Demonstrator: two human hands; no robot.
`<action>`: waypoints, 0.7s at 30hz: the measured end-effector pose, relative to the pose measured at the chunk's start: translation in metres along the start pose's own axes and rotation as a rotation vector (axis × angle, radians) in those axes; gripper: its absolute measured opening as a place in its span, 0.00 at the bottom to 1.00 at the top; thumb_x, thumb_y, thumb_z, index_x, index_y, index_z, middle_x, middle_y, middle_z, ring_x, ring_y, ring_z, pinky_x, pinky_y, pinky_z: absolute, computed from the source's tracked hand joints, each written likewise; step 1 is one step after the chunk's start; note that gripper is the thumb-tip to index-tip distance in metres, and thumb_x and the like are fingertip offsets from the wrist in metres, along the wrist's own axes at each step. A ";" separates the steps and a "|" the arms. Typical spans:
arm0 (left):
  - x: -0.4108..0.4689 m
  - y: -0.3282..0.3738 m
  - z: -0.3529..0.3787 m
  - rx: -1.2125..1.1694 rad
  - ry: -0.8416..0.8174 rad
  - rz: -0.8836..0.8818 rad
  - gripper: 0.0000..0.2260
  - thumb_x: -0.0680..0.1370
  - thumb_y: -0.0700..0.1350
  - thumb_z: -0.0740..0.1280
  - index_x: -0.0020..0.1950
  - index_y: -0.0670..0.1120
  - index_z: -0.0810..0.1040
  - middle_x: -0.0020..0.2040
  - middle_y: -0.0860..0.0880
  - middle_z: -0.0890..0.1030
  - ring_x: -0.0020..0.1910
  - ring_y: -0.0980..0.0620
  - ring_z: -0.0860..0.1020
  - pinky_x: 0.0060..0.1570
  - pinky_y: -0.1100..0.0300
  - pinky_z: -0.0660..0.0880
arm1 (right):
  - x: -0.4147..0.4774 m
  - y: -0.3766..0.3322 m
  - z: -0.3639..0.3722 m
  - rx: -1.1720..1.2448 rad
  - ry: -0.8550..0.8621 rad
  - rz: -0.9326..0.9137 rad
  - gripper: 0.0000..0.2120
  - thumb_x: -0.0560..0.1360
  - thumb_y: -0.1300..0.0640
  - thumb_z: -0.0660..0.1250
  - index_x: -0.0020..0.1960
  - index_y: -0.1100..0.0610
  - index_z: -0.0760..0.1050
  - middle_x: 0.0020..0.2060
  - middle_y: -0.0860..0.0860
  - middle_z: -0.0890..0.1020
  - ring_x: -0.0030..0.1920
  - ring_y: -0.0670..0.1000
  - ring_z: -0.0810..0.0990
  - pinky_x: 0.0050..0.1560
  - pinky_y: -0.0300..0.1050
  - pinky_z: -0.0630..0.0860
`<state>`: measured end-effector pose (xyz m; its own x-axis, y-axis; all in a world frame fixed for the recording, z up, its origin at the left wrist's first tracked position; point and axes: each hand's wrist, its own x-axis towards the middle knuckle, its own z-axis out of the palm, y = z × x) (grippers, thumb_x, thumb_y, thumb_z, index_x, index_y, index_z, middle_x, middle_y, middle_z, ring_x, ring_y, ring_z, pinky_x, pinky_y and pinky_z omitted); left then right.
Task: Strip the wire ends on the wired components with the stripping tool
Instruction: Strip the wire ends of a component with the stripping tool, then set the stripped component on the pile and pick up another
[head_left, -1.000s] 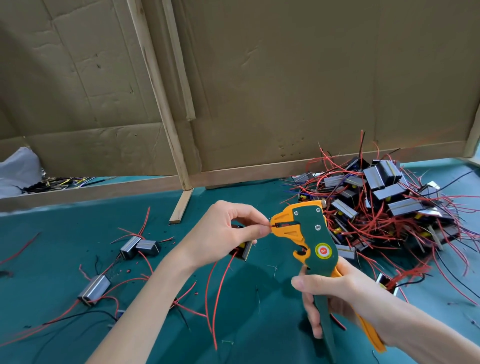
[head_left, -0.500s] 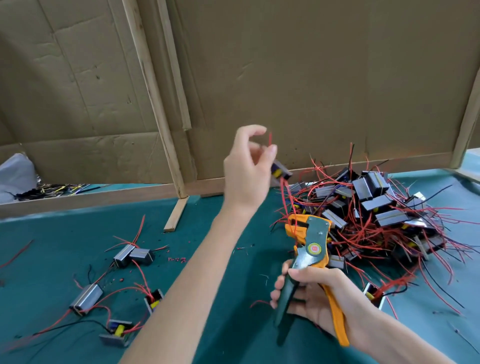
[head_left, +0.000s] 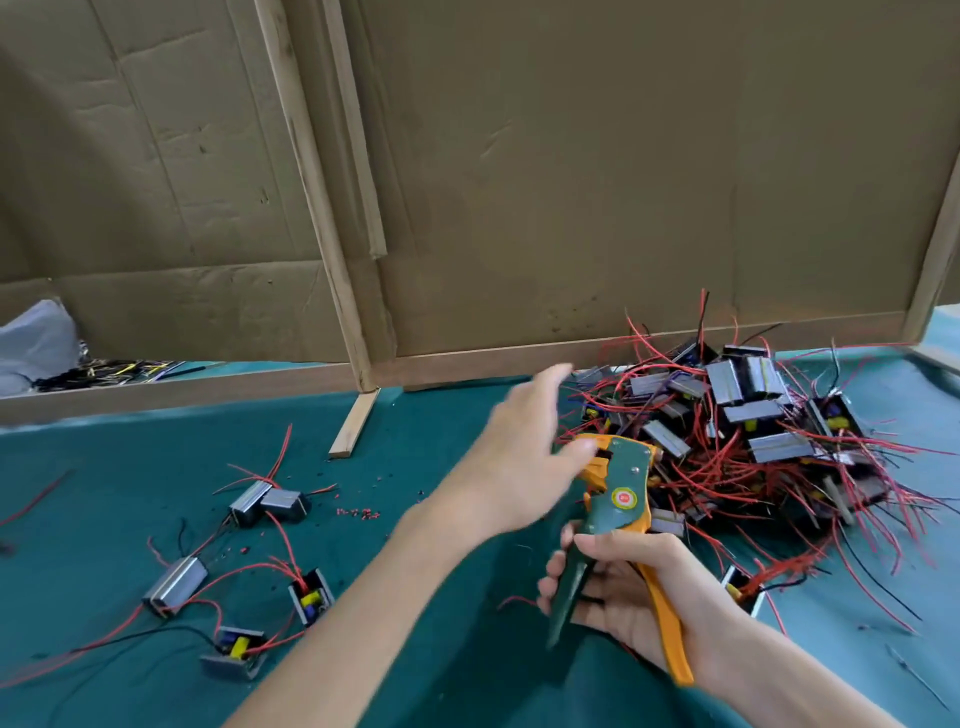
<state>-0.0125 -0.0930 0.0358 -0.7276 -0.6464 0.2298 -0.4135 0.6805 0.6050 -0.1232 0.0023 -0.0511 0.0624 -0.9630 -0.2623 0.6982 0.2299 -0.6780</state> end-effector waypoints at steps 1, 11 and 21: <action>-0.017 -0.021 -0.011 0.149 -0.003 -0.093 0.31 0.80 0.52 0.62 0.77 0.52 0.49 0.77 0.51 0.55 0.75 0.52 0.53 0.72 0.54 0.54 | 0.000 0.000 0.000 -0.004 0.004 0.000 0.18 0.51 0.66 0.80 0.40 0.65 0.81 0.38 0.65 0.79 0.39 0.65 0.82 0.44 0.59 0.80; -0.168 -0.135 -0.052 0.537 -0.169 -0.753 0.48 0.59 0.80 0.42 0.73 0.63 0.31 0.78 0.50 0.34 0.76 0.49 0.33 0.73 0.41 0.42 | 0.003 0.002 -0.001 -0.007 0.009 -0.027 0.10 0.59 0.67 0.74 0.41 0.65 0.81 0.39 0.65 0.79 0.40 0.65 0.82 0.45 0.59 0.81; -0.100 -0.135 -0.015 0.368 0.038 -0.401 0.29 0.79 0.60 0.59 0.77 0.55 0.53 0.75 0.50 0.58 0.73 0.50 0.56 0.72 0.54 0.50 | 0.001 0.004 0.000 -0.018 0.024 -0.036 0.09 0.61 0.66 0.73 0.41 0.66 0.81 0.39 0.65 0.79 0.40 0.65 0.82 0.45 0.58 0.80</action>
<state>0.1246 -0.1250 -0.0569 -0.4560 -0.8874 0.0675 -0.8236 0.4495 0.3460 -0.1206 0.0026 -0.0536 0.0195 -0.9671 -0.2537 0.6865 0.1974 -0.6998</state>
